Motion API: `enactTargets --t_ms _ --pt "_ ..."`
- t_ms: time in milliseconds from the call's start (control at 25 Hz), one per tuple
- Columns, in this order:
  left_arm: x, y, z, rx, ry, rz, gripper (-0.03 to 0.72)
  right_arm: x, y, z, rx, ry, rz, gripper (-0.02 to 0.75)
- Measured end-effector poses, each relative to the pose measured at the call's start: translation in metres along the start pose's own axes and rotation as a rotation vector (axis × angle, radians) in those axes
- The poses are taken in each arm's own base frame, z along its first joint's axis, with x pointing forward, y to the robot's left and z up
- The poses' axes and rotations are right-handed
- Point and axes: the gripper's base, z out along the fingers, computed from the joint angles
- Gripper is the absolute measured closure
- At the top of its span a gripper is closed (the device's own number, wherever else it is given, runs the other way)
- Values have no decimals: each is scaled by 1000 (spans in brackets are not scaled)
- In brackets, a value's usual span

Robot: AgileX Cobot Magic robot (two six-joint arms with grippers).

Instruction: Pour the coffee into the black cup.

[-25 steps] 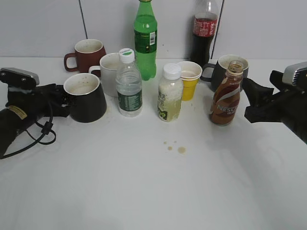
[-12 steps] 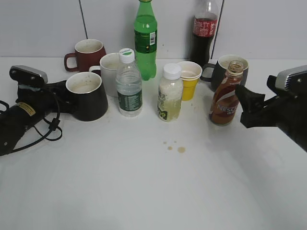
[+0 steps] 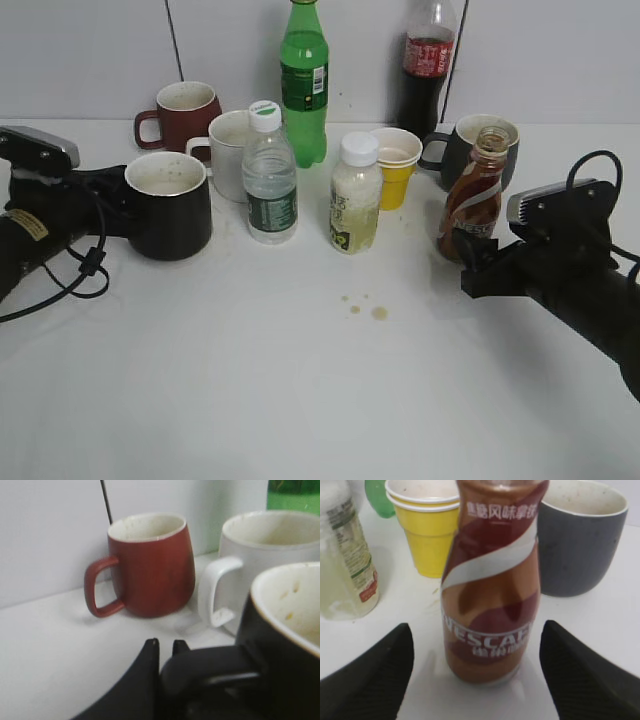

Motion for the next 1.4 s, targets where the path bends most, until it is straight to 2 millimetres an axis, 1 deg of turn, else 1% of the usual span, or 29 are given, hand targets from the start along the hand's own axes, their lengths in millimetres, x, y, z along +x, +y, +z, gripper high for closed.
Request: enactTargets --t_ms 160,360,520,680,720,760,800,1040,1120,1200,1280,1400 --pt "-18 -3 -19 2 -22 8 641 1 0 19 1 -16 23 149" --pt "-24 -10 -37 28 -15 0 641 7 1 43 2 -26 37 149" --pt "-25 -17 -45 82 -6 -22 641 15 0 58 14 -26 55 149" --pt "-26 -23 -48 136 -5 -7 641 19 0 73 16 -36 62 153" --pt "-26 -24 -49 147 -3 -4 641 20 0 75 16 -38 65 167" --pt "-26 -26 -48 156 -4 -3 641 20 0 77 16 -41 65 198" --pt "-26 -29 -48 166 -4 -2 643 19 0 78 16 -46 65 237" --pt "-29 -58 -46 265 -9 19 643 19 0 79 15 -46 65 236" --pt "-29 -67 -45 298 -10 26 643 18 1 77 9 -43 51 236" --pt "-30 -77 -45 329 -12 33 643 15 3 69 -13 -27 8 236" --pt "-31 -86 -46 358 -13 38 643 7 5 61 -44 -32 -44 236" --pt "-31 -102 -47 399 -16 41 643 -16 13 49 -133 -102 -149 236"
